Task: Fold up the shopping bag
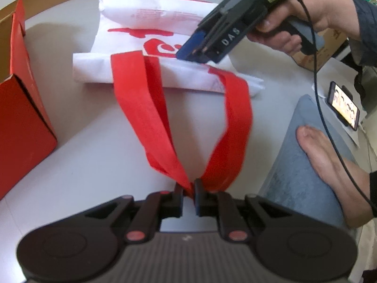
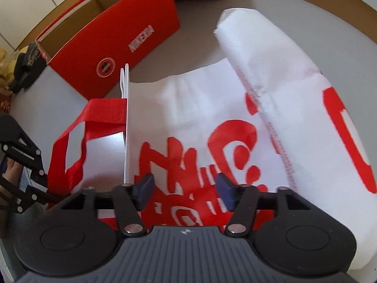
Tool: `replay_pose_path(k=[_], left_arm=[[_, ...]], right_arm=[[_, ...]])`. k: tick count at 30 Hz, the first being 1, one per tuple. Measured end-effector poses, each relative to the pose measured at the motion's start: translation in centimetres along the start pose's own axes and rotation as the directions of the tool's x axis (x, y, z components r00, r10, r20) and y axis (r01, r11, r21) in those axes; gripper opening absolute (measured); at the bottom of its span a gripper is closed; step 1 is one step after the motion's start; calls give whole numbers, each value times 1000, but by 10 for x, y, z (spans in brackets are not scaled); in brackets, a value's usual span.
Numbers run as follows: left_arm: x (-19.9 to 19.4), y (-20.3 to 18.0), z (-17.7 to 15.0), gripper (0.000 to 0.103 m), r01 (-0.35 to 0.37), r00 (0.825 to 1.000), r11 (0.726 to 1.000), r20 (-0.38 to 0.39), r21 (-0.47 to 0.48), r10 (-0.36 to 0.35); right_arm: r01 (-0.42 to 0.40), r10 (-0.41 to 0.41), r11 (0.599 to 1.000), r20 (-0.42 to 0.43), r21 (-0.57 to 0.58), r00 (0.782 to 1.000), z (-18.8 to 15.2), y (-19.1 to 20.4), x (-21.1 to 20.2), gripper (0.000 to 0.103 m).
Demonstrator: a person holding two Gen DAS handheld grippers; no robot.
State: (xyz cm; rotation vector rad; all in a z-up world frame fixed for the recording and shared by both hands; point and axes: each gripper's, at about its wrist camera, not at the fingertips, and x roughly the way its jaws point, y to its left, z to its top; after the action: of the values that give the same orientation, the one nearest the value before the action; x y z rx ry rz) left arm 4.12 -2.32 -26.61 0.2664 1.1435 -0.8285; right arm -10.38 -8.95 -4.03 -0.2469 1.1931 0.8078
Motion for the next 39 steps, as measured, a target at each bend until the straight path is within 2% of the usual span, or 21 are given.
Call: replay_pose_path(k=[2,5,7,12,18,24,28,30,33,37,39], left_arm=[[-7,0,0,28,-19,1000,1000,4,7,19],[-24,5,-4,35,-31,999,999,21,-17,31],[-35,8,-6,36,-38,999,999,31,-30,39],[-71,13,-11,37,-46,997,998,67,-50,49],[-89,7,13,37,-97,984,995,149,1,95],[-56,5,58,37,-114,976,988,198,103,92],[-41,5,75,37,-97,979,982,194,161,65],[-32,5,88,37,-86,982,974,180,209,49],[-22,1,107,37,-114,986,948,153,297,71],[-16,-1,120,37,-82,993,932,111,353,46],[-11,-1,122,37,-70,995,926,87,372,41]], right_arm=[[47,-48,997,-5,-53,999,-1,11,3,79],[131,-134,984,-24,-119,991,-5,24,10,93],[139,-143,983,-25,-124,989,-7,27,14,101],[136,-138,983,-11,-125,990,-13,31,16,102],[141,-143,982,-2,-125,990,-15,33,18,103],[150,-150,984,13,-100,989,-21,37,18,103],[161,-161,984,15,-76,987,-24,41,18,103],[165,-164,984,22,-66,986,-26,43,18,103],[173,-171,984,40,-48,984,-31,46,17,103],[170,-167,984,54,-56,984,-37,50,17,103],[153,-148,983,55,-98,987,-40,48,10,103]])
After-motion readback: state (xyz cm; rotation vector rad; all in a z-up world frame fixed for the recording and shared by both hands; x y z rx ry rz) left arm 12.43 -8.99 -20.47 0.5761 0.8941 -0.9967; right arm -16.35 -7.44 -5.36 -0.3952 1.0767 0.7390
